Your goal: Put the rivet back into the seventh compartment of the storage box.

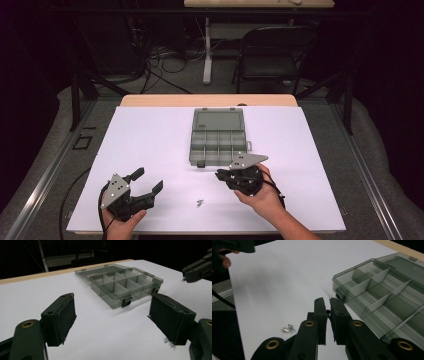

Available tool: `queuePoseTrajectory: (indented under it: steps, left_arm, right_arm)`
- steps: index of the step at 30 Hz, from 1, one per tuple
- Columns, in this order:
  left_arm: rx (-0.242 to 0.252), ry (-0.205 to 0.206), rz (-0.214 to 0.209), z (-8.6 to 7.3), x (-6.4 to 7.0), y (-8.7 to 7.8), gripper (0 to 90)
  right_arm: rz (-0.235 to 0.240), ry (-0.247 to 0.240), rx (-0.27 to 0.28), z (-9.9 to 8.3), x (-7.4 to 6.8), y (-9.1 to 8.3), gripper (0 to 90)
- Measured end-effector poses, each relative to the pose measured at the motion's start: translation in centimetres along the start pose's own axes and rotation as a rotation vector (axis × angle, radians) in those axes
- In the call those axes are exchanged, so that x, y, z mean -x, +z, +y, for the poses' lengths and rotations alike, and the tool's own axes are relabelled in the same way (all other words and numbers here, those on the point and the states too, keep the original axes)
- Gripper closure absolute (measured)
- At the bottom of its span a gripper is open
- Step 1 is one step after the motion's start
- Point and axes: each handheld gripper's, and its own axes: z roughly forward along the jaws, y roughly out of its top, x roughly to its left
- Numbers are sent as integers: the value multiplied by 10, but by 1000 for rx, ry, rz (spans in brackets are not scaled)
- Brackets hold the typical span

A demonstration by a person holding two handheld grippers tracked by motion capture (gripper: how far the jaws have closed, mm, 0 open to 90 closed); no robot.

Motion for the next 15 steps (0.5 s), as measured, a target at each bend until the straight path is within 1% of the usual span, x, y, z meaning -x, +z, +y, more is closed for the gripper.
queuePoseTrajectory:
  steps: [4,5,6,7,9,15]
  left_arm:
    - [-1,1,-2,0,0,0,208]
    - [-2,1,-2,0,0,0,208]
    - [-1,0,-4,0,0,0,208]
    - [-1,0,-3,0,0,0,208]
    - [-2,0,-4,0,0,0,208]
    - [-3,0,-4,0,0,0,208]
  right_arm:
    - [-44,20,1,4,17,-1,834]
    - [-61,38,-3,5,25,-1,834]
    - [-71,42,3,6,28,0,833]
    - [-71,42,3,6,28,0,833]
    - [-91,52,0,8,36,1,833]
    - [-126,65,-8,12,50,6,834]
